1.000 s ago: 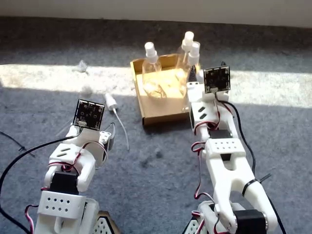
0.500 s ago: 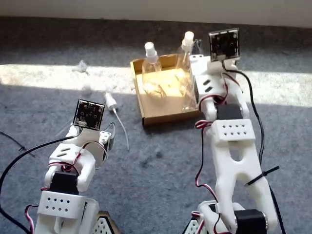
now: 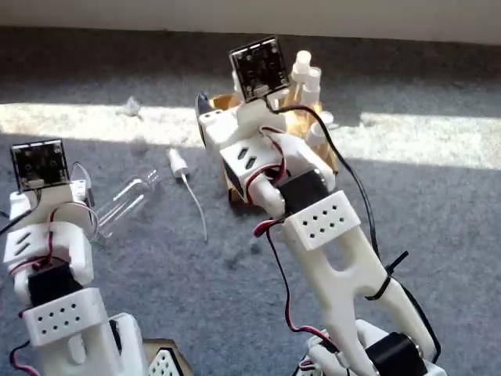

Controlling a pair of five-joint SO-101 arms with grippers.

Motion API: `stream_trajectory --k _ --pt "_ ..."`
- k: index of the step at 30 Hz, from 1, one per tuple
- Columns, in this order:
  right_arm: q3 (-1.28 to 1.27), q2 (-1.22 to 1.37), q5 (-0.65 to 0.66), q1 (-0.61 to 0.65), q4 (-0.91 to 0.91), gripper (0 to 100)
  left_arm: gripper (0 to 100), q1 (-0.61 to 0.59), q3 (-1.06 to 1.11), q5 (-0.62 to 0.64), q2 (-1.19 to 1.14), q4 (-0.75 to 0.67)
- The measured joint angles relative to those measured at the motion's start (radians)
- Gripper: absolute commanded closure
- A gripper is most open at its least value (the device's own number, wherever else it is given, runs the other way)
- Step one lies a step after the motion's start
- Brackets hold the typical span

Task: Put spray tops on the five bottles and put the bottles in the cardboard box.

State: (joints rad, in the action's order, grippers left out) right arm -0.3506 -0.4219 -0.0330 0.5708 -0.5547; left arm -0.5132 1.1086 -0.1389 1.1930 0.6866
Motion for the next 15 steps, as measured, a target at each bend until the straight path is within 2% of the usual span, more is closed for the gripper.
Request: stream_trajectory --k 4,9,12,15 --pt "-0.144 -0.060 0.000 -0.002 -0.110 73.5 83 -0.011 -0.239 -0.110 -0.282 0.094" --pt "-0.321 -0.261 0.000 -0.002 -0.345 73.5 83 0.044 -0.667 -0.336 -0.753 0.433" --pt "-0.411 -0.419 0.003 -0.014 -0.482 73.3 78 0.087 -0.919 -0.382 -1.008 0.651" --pt "-0.486 -0.575 0.118 -0.083 -0.600 73.3 74 0.132 -1.094 -0.391 -1.192 0.764"
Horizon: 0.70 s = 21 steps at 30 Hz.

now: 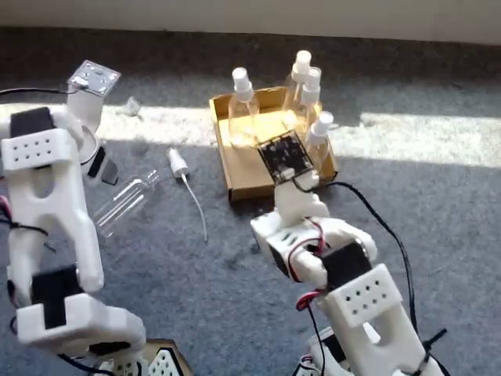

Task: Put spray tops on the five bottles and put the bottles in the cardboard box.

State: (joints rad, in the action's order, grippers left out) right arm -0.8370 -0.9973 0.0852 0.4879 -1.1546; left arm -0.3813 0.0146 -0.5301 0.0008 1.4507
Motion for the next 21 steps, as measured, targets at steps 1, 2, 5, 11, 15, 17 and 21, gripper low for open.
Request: stream_trajectory --k 1,2,5,11,15,17,21 --pt "-0.026 -0.044 0.054 -0.037 -0.032 73.3 74 0.020 -0.034 -0.002 -0.052 0.014" --pt "-0.055 -0.084 0.103 -0.078 -0.060 73.3 74 0.038 -0.063 -0.008 -0.103 0.018" --pt "-0.155 -0.173 0.180 -0.198 -0.114 73.3 74 0.089 -0.130 -0.060 -0.236 0.025" --pt "-0.334 -0.281 0.199 -0.334 -0.130 73.3 74 0.126 -0.273 -0.069 -0.443 0.026" --pt "-0.384 -0.307 0.199 -0.397 -0.133 73.3 74 0.121 -0.354 -0.074 -0.545 0.026" --pt "-0.384 -0.310 0.199 -0.419 -0.133 73.3 75 0.115 -0.373 -0.074 -0.582 0.028" --pt "-0.384 -0.310 0.199 -0.420 -0.133 73.3 79 0.106 -0.364 -0.115 -0.634 0.028"
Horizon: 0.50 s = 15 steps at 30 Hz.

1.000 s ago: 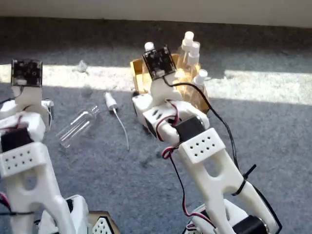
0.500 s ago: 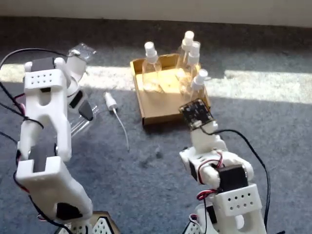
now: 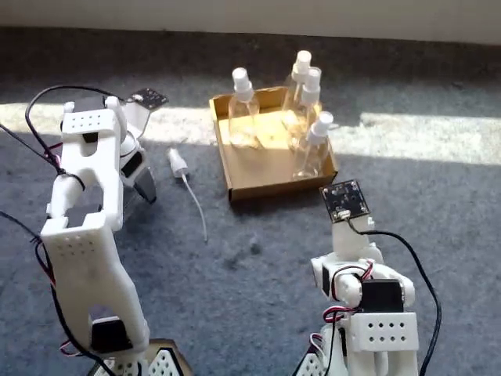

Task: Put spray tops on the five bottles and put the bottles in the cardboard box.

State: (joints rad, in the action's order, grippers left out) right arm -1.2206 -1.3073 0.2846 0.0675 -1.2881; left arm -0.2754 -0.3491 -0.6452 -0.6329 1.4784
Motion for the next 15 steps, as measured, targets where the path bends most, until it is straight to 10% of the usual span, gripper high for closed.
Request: stream_trajectory --k 15 --pt "-0.002 0.000 0.000 -0.008 0.000 73.3 94 -0.069 0.124 0.017 0.038 0.003"
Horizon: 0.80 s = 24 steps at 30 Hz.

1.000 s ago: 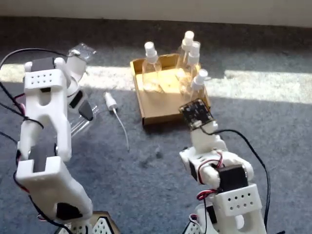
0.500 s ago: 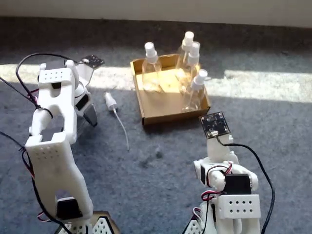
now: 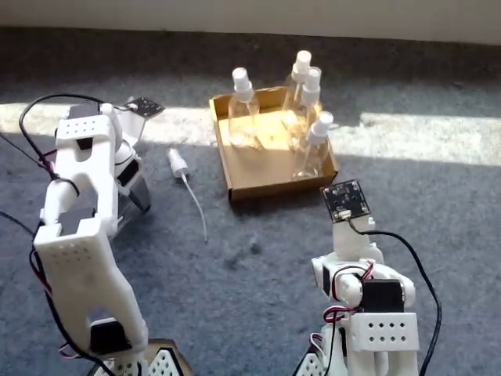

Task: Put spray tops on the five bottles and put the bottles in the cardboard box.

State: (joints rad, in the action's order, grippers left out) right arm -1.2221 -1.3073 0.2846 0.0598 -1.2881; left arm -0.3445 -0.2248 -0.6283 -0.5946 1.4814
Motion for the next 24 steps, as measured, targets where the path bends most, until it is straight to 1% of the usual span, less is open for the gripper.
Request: stream_trajectory --k 2,4,8,11,13,16,19,22,24 --pt "0.000 0.000 0.003 -0.015 0.000 73.3 94 -0.017 0.006 0.002 0.038 0.038" --pt "0.000 0.000 0.003 -0.058 0.000 73.2 94 -0.032 0.011 0.006 0.103 0.100" --pt "0.000 0.000 0.023 -0.164 0.000 73.2 94 -0.037 0.032 0.021 0.324 0.238" --pt "0.000 0.000 0.084 -0.226 -0.012 73.2 94 -0.020 0.124 0.035 0.517 0.264" --pt "0.000 0.000 0.118 -0.275 -0.020 73.2 94 0.029 0.226 0.038 0.649 0.267" --pt "-0.005 0.000 0.166 -0.353 -0.021 73.2 94 0.181 0.407 0.060 0.833 0.272" --pt "-0.006 0.000 0.224 -0.419 -0.023 73.2 94 0.377 0.534 0.153 0.979 0.273" --pt "-0.006 0.000 0.265 -0.485 -0.023 73.2 94 0.578 0.566 0.239 1.037 0.273" --pt "-0.006 -0.003 0.272 -0.514 -0.023 73.2 94 0.713 0.566 0.273 1.049 0.272"
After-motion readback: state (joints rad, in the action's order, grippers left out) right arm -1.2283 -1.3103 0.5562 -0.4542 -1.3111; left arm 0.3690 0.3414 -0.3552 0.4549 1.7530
